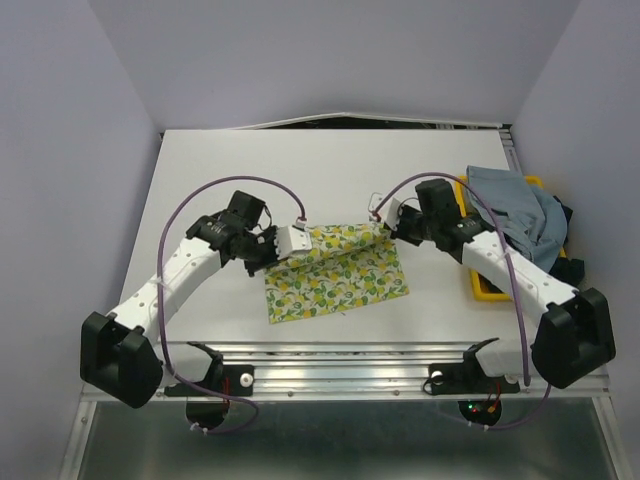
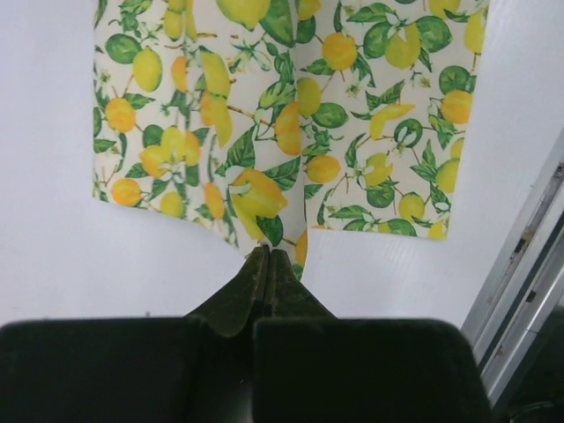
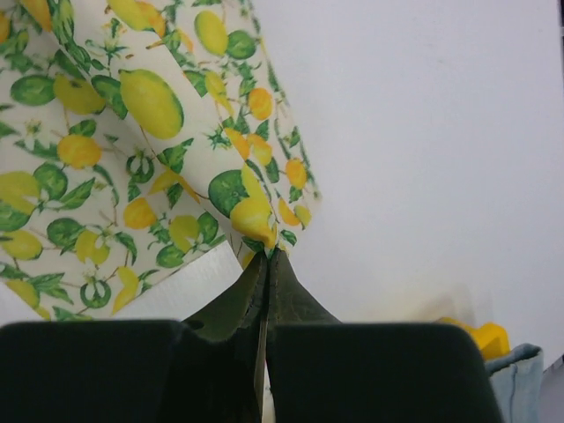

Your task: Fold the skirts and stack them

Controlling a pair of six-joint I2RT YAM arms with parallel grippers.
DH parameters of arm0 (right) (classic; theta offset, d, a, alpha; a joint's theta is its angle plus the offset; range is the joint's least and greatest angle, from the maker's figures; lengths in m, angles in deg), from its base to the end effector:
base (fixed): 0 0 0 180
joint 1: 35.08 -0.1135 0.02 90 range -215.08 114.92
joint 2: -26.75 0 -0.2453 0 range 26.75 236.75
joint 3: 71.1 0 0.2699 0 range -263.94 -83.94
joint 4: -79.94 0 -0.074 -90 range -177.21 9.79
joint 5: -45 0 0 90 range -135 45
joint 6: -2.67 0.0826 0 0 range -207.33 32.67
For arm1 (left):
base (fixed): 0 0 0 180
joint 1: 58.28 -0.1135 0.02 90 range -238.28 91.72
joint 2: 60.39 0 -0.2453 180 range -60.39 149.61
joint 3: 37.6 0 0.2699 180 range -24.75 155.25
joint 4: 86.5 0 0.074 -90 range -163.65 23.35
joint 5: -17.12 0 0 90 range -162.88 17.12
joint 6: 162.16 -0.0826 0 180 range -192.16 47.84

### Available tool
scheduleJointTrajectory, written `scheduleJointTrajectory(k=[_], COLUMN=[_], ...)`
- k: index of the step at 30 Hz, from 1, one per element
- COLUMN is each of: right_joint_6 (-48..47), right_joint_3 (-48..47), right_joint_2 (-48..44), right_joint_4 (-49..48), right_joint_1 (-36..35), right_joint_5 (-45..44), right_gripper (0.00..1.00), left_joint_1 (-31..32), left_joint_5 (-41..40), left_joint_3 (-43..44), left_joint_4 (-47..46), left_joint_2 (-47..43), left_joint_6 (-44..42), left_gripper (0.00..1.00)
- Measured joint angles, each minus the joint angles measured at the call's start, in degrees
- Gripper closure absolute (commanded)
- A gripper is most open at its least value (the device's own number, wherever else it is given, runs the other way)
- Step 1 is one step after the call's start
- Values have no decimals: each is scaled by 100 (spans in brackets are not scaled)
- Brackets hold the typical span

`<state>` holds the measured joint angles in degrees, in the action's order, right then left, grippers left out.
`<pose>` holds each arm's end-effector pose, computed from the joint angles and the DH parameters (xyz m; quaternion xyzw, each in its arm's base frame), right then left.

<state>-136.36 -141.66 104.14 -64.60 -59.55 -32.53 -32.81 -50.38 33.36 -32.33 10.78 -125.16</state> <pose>0.3101 0.1607 0.2167 -0.5792 0.7022 0.0115 0.4140 0.2557 -0.1568 0.2225 0.6368 0.6855 -0.1090 0.3356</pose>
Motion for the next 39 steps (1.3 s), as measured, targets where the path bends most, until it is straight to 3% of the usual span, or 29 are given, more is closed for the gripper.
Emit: scheduleJointTrajectory(k=[1,2,3,4,5,8,10,12,17,24,29,33,39], right_joint_6=[-55,-129,-186,-284,-376,-553,-632,-649,-249,599,953,1036,1169], right_joint_3=[129,297,448,640,763,946,977,977,610,-767,-1091,-1091,-658], right_joint_2=[-103,-186,-219,-219,-188,-179,-280,-531,-981,870,2319,2680,2461], right_joint_4=[-24,-9,15,66,166,485,638,748,973,721,612,647,544], right_joint_1=[-2,-39,-81,-144,-199,-293,-308,-308,-308,-310,-310,-310,-310], right_joint_5=[15,44,63,90,92,146,157,181,413,553,570,544,514], right_gripper=[99,74,59,43,37,28,23,23,38,45,52,56,57], left_joint_1=[35,114,197,299,466,807,905,905,892,824,509,129,-317], left_joint_5=[7,28,59,87,105,188,256,275,205,52,-175,-254,-151], left_joint_3=[-35,-116,-201,-302,-470,-837,-942,-944,-944,-944,-879,-461,205], left_joint_4=[50,118,184,240,258,439,549,553,407,-354,-964,-1263,-1458], left_joint_2=[-26,-52,-66,-66,-66,-85,-186,-365,-566,57,767,1764,2837], left_joint_6=[-44,-83,-118,-140,-166,-179,-188,-177,-68,601,1294,1631,1971], left_gripper=[100,100,71,61,50,37,36,36,43,55,76,81,87])
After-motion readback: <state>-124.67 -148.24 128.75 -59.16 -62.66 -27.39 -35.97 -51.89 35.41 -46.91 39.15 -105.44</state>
